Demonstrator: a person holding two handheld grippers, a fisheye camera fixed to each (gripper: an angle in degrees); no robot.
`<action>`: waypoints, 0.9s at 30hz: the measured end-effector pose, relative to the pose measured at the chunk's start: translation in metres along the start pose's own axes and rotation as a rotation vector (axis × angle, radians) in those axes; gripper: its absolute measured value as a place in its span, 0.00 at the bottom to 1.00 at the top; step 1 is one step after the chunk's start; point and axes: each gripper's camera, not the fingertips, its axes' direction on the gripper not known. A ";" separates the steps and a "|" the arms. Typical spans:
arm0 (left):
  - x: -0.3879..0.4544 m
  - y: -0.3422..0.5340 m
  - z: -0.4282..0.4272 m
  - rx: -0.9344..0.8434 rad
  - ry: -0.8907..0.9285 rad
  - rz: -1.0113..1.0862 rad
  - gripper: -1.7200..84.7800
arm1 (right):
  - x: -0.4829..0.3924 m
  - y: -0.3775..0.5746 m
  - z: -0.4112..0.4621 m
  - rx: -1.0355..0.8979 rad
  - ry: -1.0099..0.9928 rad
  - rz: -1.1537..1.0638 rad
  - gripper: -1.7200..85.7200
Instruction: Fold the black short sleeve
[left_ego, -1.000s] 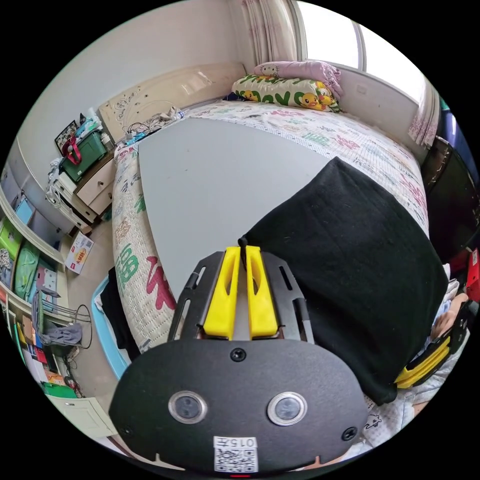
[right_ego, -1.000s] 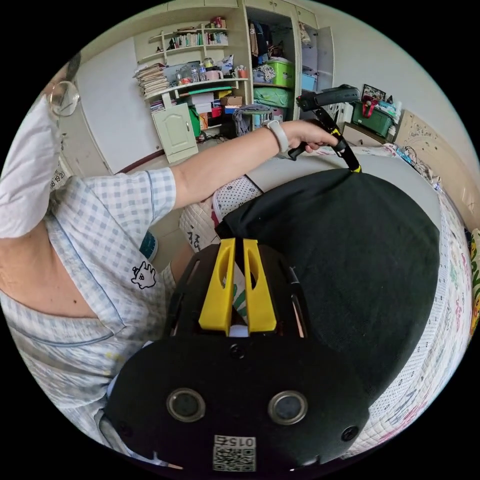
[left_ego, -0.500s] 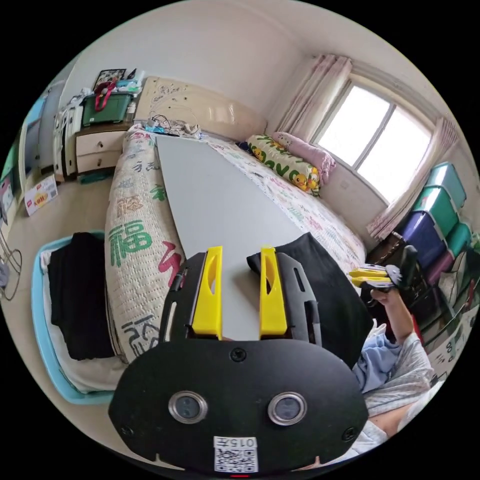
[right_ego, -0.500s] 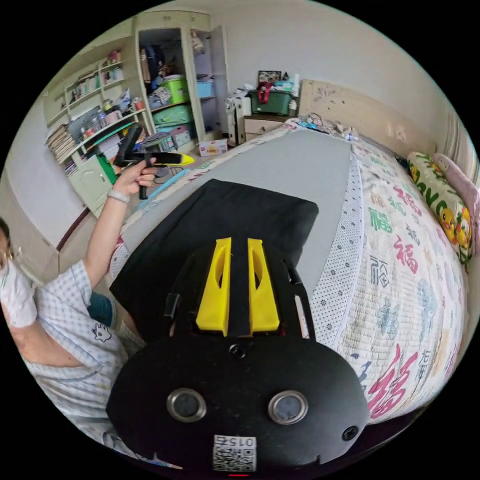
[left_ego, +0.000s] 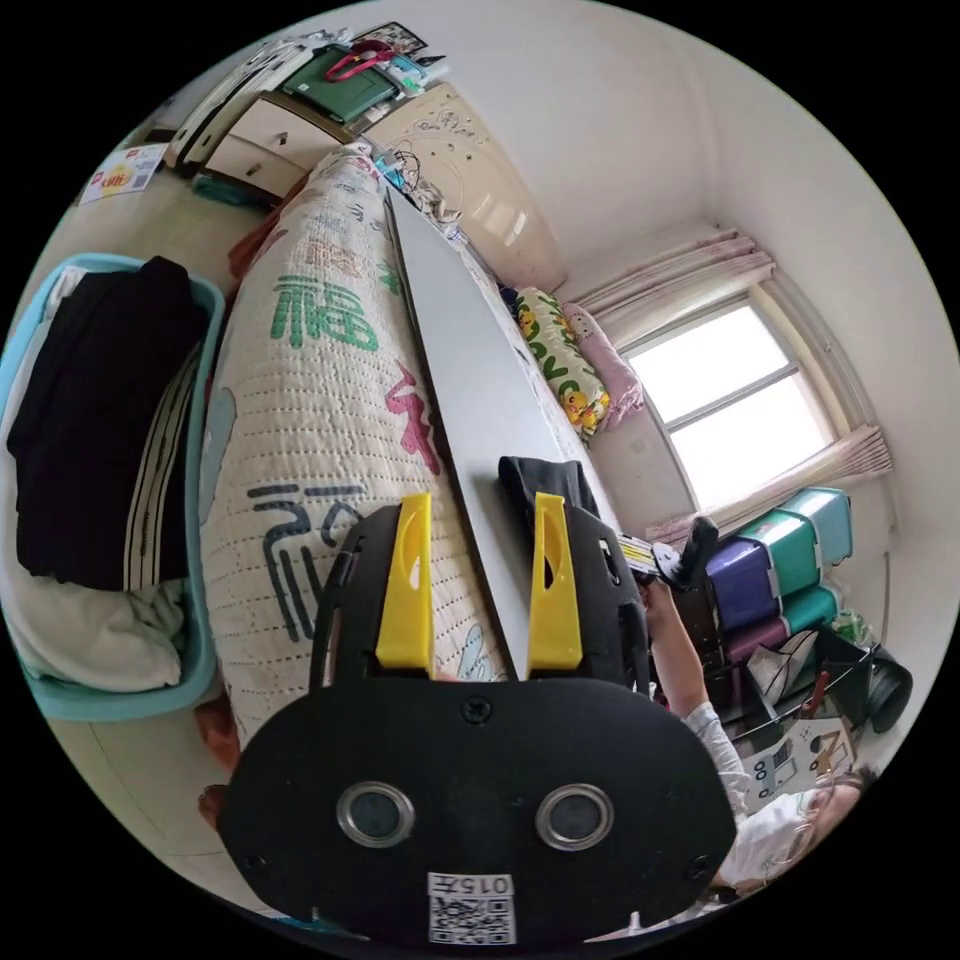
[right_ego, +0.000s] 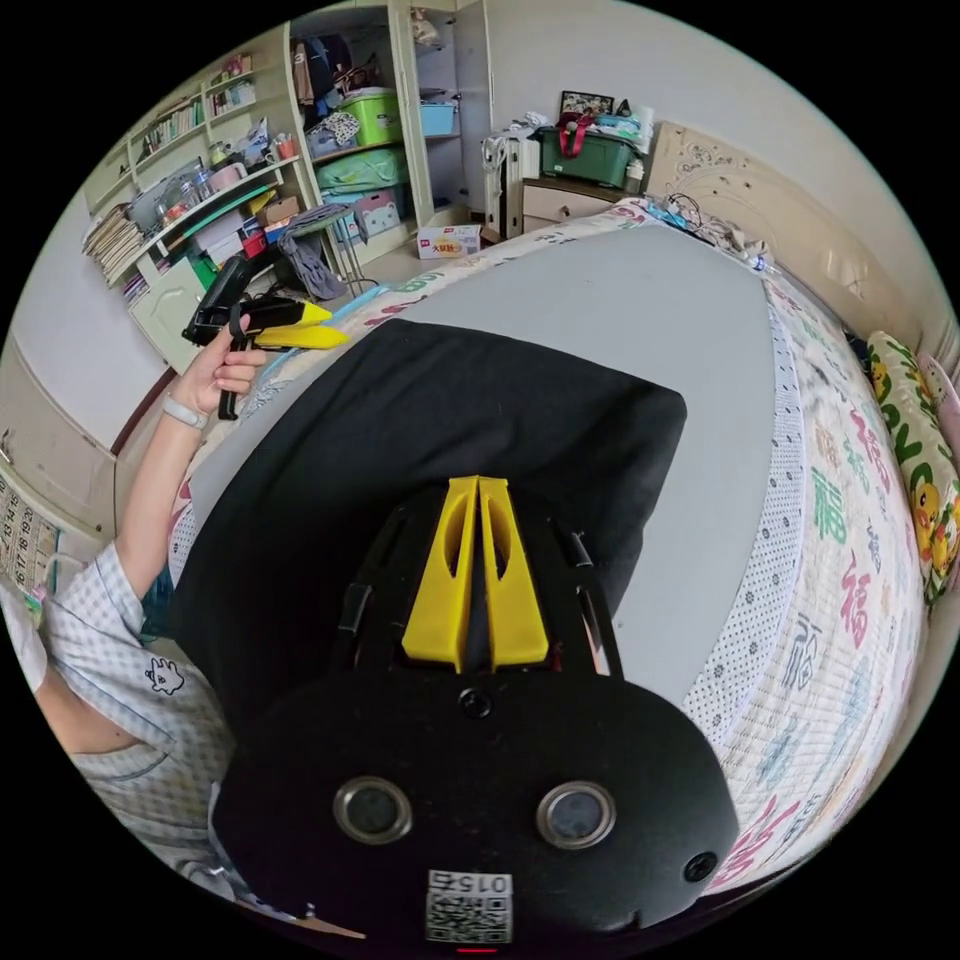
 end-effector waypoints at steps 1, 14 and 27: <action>-0.004 0.001 0.003 -0.007 -0.011 0.007 0.19 | -0.001 -0.010 0.000 -0.001 -0.023 -0.009 0.01; -0.076 0.007 -0.001 0.013 0.034 -0.035 0.16 | -0.069 -0.119 0.013 -0.008 -0.087 -0.164 0.02; -0.096 -0.008 -0.052 0.059 0.022 0.011 0.09 | 0.051 -0.100 -0.052 0.206 -0.288 0.335 0.16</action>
